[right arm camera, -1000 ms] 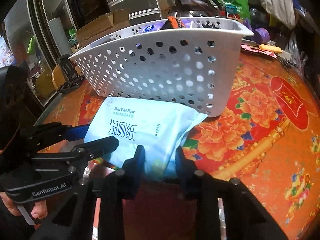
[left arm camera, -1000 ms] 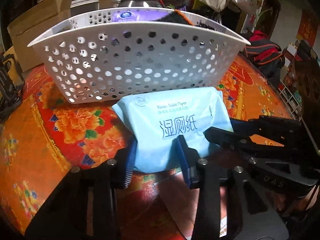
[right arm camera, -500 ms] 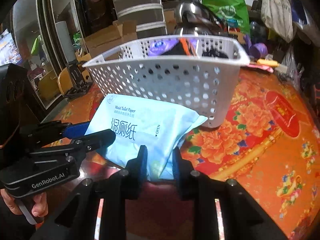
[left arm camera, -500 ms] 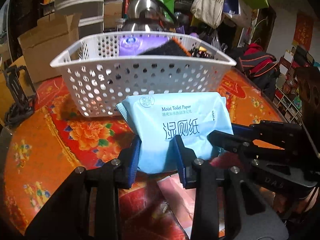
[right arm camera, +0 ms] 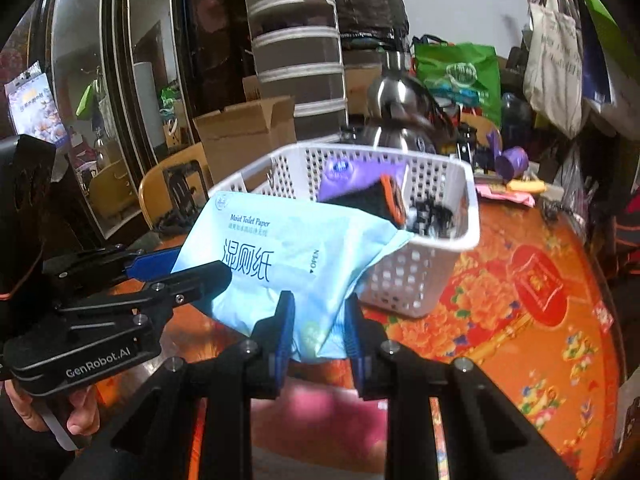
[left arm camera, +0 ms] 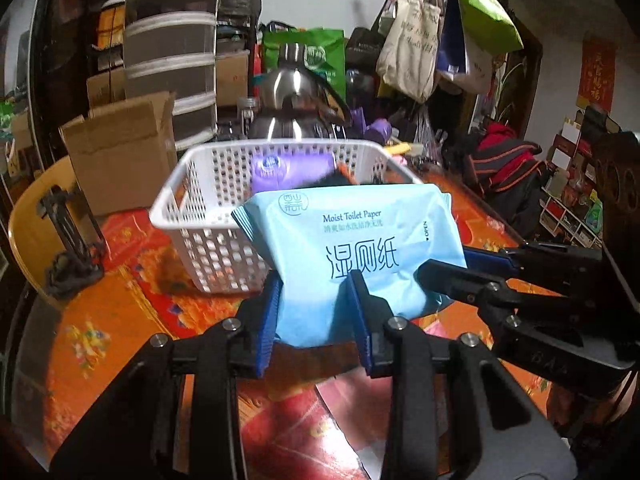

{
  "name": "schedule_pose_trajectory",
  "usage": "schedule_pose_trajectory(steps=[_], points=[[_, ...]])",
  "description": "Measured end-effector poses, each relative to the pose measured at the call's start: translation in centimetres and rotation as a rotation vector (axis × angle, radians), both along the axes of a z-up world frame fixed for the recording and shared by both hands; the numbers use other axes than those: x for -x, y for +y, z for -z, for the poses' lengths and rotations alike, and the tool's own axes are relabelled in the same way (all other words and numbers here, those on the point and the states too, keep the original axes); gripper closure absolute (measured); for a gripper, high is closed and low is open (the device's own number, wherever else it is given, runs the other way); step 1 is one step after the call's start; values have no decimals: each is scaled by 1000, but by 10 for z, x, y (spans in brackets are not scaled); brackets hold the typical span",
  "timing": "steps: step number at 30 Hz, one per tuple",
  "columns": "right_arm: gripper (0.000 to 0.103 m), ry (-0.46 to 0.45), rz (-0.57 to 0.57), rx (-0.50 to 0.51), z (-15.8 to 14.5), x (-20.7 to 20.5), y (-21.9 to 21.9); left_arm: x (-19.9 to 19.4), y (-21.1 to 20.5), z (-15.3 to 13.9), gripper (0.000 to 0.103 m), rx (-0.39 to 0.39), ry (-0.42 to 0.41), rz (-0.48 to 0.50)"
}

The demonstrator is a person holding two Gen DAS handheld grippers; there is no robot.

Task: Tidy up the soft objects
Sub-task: 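Lower the blue wipes pack into the white basket and open both grippers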

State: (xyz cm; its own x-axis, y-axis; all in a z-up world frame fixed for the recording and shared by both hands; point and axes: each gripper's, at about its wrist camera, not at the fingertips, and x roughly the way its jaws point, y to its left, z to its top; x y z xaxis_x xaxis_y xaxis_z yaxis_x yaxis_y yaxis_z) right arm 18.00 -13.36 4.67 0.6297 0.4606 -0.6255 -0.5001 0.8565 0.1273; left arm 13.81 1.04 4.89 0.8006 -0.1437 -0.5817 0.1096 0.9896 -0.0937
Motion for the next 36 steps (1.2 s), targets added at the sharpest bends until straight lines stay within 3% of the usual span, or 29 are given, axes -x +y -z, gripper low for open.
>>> schedule_pose_trajectory(steps=[7, 16, 24, 36], points=[[80, -31, -1, -3, -32, -19, 7, -23, 7, -32, 72, 4, -20, 0], [80, -39, -2, -11, -56, -72, 13, -86, 16, -60, 72, -3, -7, -8], [80, -4, 11, 7, -39, -116, 27, -143, 33, -38, 72, 14, 51, -24], [80, 30, 4, 37, -3, -141, 52, -177, 58, 8, 72, 52, 110, -67]])
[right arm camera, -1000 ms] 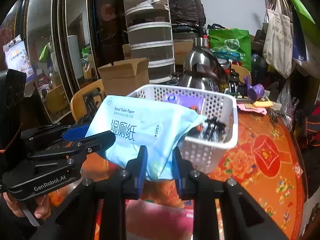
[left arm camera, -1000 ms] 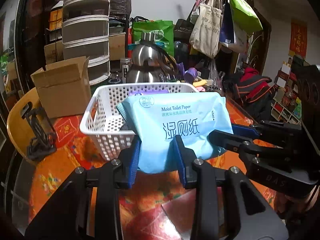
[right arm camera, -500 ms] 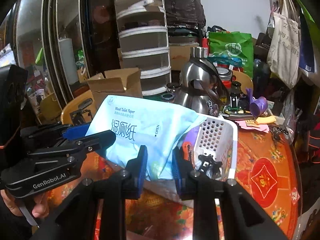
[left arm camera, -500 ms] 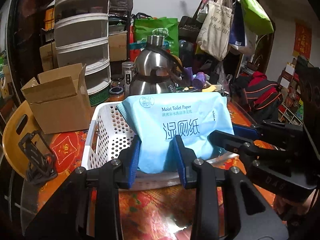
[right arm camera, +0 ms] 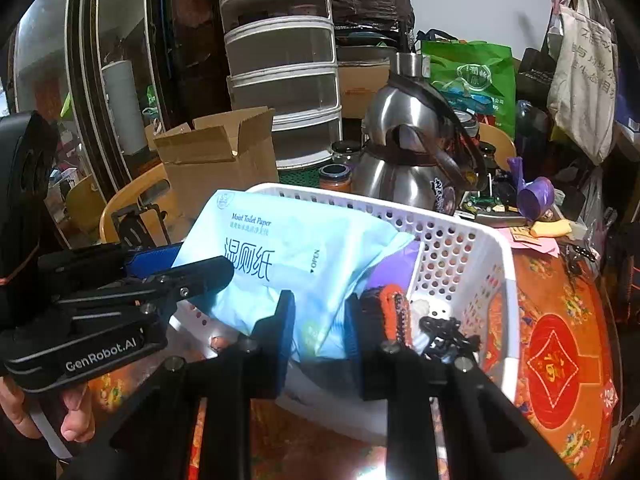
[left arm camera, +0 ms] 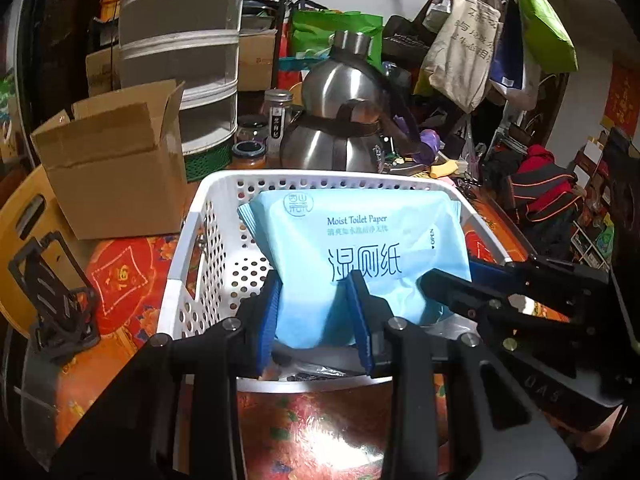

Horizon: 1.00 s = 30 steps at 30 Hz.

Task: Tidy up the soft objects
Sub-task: 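Lower the blue wipes pack into the white basket and open both grippers, then grasp the pink-white paper bag on the table with both grippers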

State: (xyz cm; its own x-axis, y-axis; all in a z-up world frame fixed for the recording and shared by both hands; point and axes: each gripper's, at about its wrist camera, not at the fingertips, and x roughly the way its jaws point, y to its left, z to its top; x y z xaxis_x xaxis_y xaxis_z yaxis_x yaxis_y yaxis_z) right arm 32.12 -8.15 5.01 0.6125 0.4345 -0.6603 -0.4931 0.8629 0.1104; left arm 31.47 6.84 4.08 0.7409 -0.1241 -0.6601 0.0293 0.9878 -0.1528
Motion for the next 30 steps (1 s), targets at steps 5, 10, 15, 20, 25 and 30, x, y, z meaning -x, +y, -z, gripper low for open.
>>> schedule_pose_trajectory(steps=[5, 10, 15, 20, 25, 30], points=[[80, 6, -3, 36, 10, -2, 7, -13, 4, 16, 73, 5, 29, -19], [78, 6, 22, 62, 16, -1, 2, -21, 14, 24, 64, -10, 53, -60], [27, -31, 76, 52, 11, 4, -17, -14, 17, 25, 34, -8, 38, -79], [24, -21, 105, 24, 9, 5, -33, -5, 9, 27, 29, -9, 41, -63], [22, -17, 118, 23, 11, 13, -42, 10, -2, 29, 24, -52, 38, -59], [21, -9, 113, 0, 9, 23, -50, 31, -10, 24, 21, -62, 18, -82]])
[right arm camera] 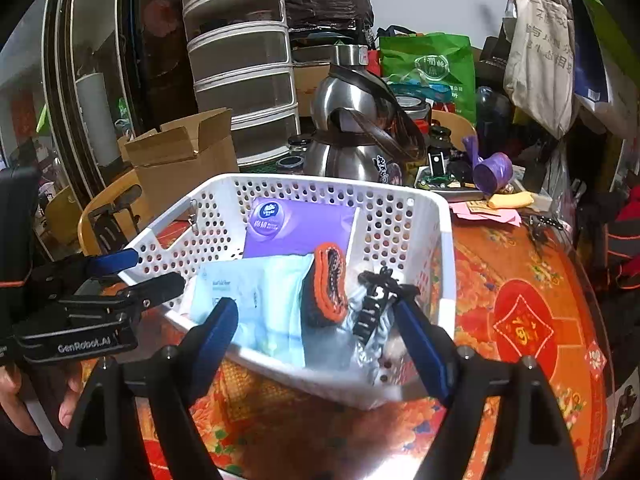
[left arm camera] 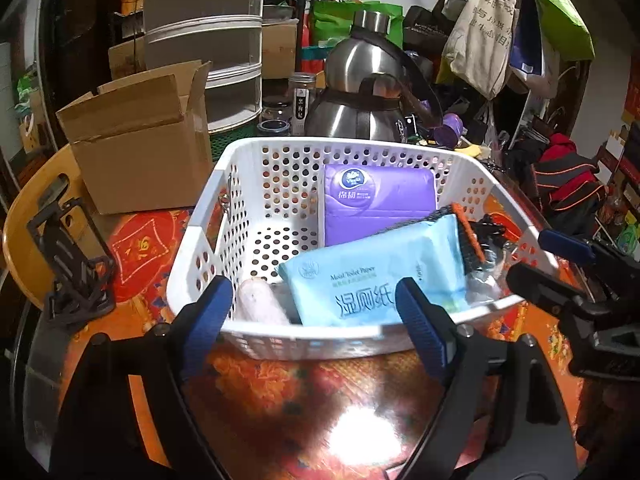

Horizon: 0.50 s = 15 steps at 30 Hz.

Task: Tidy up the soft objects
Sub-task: 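Grasp the pink-white paper bag on the table with both grippers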

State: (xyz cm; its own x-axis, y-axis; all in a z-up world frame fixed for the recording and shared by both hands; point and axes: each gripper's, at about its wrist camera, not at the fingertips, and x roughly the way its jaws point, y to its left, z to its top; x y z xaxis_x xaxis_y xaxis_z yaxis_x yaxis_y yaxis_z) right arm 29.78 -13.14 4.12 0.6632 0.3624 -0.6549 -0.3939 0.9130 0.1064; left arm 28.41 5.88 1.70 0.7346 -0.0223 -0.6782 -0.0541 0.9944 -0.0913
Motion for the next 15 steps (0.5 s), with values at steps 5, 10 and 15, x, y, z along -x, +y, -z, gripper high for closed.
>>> schedule_pose_trajectory(steps=[5, 10, 15], points=[[19, -13, -1, 7, -3, 13, -3, 17, -5, -11, 20, 8, -11, -5], [19, 10, -12, -41, -5, 39, -23, 61, -12, -3, 20, 9, 38, -2], [19, 46, -6, -30, 17, 86, -50, 117, -19, 27, 19, 43, 113, 14]])
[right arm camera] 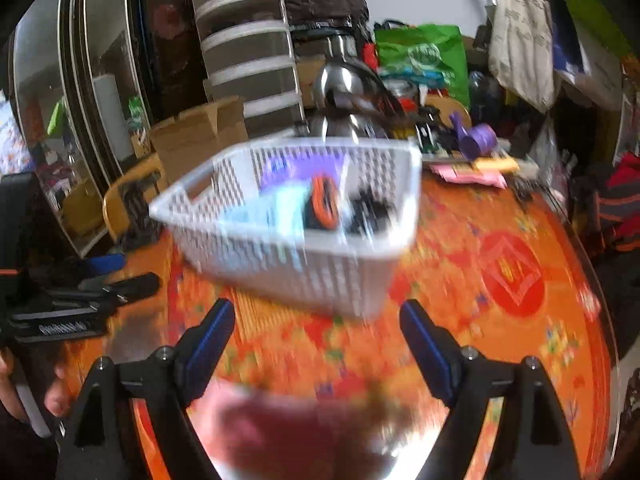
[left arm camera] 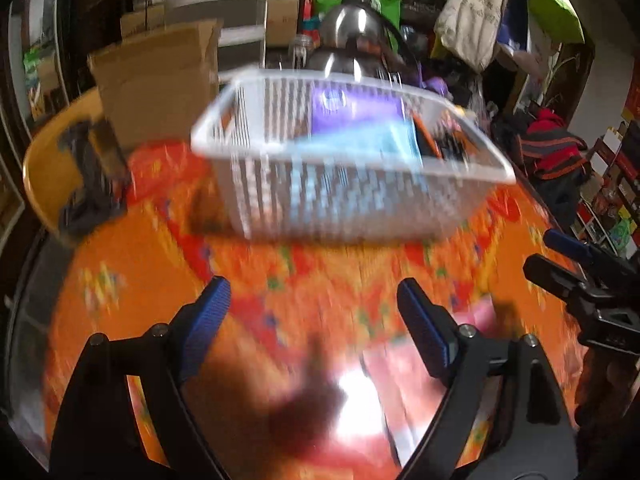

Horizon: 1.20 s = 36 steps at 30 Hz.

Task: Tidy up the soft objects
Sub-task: 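Grasp the pink-white paper bag on the table with both grippers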

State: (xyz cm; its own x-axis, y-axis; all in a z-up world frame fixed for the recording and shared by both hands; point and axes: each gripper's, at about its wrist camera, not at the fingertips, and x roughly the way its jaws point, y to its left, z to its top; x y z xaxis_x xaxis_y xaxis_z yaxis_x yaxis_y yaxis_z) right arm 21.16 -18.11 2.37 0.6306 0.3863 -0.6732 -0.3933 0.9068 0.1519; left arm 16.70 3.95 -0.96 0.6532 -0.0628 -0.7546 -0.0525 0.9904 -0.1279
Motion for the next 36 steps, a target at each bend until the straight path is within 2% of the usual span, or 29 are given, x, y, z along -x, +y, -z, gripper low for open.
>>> schedule_pose_trajectory(steps=[4, 9, 16, 20, 24, 28, 29, 31, 32, 33, 34, 36], points=[[19, 82, 0, -2, 36, 41, -23, 40, -13, 26, 19, 36, 42, 30], [19, 129, -4, -33, 62, 78, -38, 73, -32, 46, 20, 77, 66, 64], [20, 135, -47, 1, 74, 93, -29, 74, -59, 69, 20, 79, 121, 103], [30, 151, -62, -1, 80, 92, -26, 72, -65, 76, 20, 78, 132, 103], [36, 170, -76, -1, 87, 89, -23, 70, -71, 78, 20, 86, 127, 104], [52, 177, -106, -8, 89, 87, -21, 67, -75, 78, 20, 88, 120, 105], [54, 177, -110, -4, 89, 86, -20, 65, -76, 78, 21, 94, 119, 107], [56, 174, -117, 3, 89, 86, -19, 63, -76, 77, 34, 123, 116, 108], [58, 176, -126, 0, 89, 87, -18, 62, -76, 77, 46, 138, 118, 114], [59, 179, -136, -5, 89, 87, -18, 61, -77, 77, 52, 152, 122, 124], [63, 180, -142, -8, 89, 88, -17, 59, -78, 77, 52, 150, 125, 120], [64, 174, -148, 9, 89, 90, -13, 58, -79, 77, 55, 136, 126, 123]])
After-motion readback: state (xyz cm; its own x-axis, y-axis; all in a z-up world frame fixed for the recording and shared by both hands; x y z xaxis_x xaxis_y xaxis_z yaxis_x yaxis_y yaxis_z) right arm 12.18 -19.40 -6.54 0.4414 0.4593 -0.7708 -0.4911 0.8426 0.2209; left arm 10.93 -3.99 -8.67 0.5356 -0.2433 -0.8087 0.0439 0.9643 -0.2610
